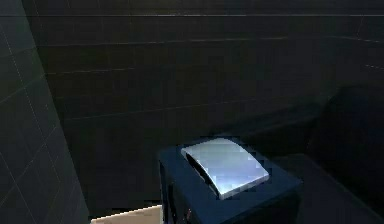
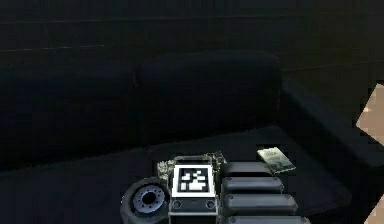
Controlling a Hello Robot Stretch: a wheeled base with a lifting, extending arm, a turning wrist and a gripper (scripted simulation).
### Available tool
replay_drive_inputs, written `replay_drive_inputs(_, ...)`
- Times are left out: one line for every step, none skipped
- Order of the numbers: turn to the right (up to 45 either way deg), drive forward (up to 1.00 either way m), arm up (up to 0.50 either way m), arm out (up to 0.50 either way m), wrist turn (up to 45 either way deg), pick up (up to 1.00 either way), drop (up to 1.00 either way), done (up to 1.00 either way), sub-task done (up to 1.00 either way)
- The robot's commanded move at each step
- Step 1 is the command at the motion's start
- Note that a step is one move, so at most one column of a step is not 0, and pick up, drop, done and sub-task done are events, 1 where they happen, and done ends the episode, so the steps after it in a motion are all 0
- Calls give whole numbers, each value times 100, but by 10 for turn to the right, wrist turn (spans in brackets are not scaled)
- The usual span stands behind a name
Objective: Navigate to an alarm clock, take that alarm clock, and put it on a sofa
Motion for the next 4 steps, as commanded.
replay_drive_inputs(0, 0, 0, 38, 0, 0, 0, 0, 0)
replay_drive_inputs(0, 0, 0, 0, 450, 0, 0, 0, 0)
replay_drive_inputs(0, 0, 0, 0, 450, 0, 0, 0, 0)
replay_drive_inputs(0, 0, 0, 0, 120, 0, 0, 0, 0)
